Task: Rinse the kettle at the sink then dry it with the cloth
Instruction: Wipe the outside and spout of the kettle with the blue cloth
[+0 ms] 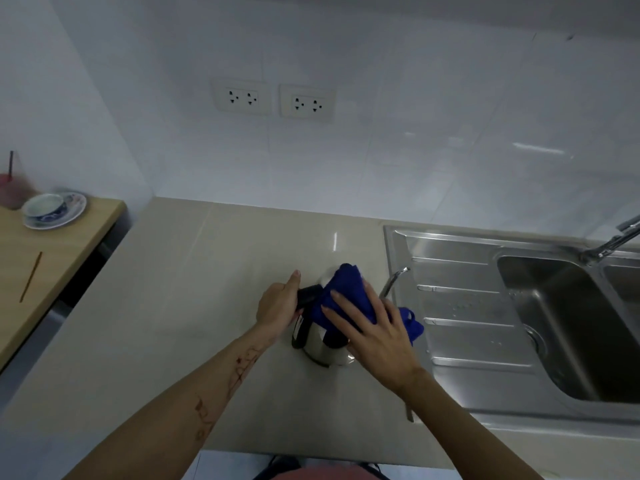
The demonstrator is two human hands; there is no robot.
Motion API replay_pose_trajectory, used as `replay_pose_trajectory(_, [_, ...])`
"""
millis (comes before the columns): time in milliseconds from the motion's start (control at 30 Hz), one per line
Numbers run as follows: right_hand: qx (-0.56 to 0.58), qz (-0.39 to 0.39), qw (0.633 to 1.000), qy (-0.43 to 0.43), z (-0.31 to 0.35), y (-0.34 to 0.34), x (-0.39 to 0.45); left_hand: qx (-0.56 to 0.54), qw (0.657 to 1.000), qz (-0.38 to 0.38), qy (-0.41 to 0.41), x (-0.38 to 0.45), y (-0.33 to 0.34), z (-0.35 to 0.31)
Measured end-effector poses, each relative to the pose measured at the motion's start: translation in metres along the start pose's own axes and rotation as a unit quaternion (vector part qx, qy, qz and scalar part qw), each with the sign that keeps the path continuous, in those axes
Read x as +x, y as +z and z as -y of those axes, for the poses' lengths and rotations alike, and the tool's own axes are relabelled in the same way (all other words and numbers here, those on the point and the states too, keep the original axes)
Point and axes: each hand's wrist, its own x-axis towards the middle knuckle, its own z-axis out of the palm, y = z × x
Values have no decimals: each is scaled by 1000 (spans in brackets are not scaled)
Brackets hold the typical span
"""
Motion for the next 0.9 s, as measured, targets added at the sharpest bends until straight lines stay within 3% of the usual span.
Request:
replay_pose_trajectory(167, [114, -72, 977, 163, 24, -22, 43, -59, 998, 11, 12, -9, 1, -26])
replay_pose_trajectory(333, [135, -153, 979, 24, -17, -17, 7, -50, 998, 38, 8, -24, -9, -43])
replay_pose_trajectory(467, [204, -194, 934, 222, 9, -50, 46, -70, 996, 52, 13, -33, -7, -61])
replay_pose_trajectory(500, [180, -203, 936, 225, 19, -50, 48, -81, 995, 49, 11, -35, -8, -64])
replay_pose_trajectory(600, [153, -210, 957, 130, 21, -32, 14, -88, 995, 47, 14, -41, -13, -68])
replay_pose_trajectory(667, [240, -217, 930, 172, 15, -35, 6, -88, 995, 51, 22, -47, -15, -69])
replay_pose_trajectory(800, [413, -230, 786, 399, 20, -84, 61, -91, 994, 53, 39, -53, -15, -73])
replay_pose_trajectory(833, [411, -220, 786, 406, 22, -89, 66, -93, 994, 48, 37, -53, -16, -73])
replay_pose_trajectory(900, [379, -194, 827, 367, 24, -85, 56, -87, 995, 45, 32, -55, -20, -70])
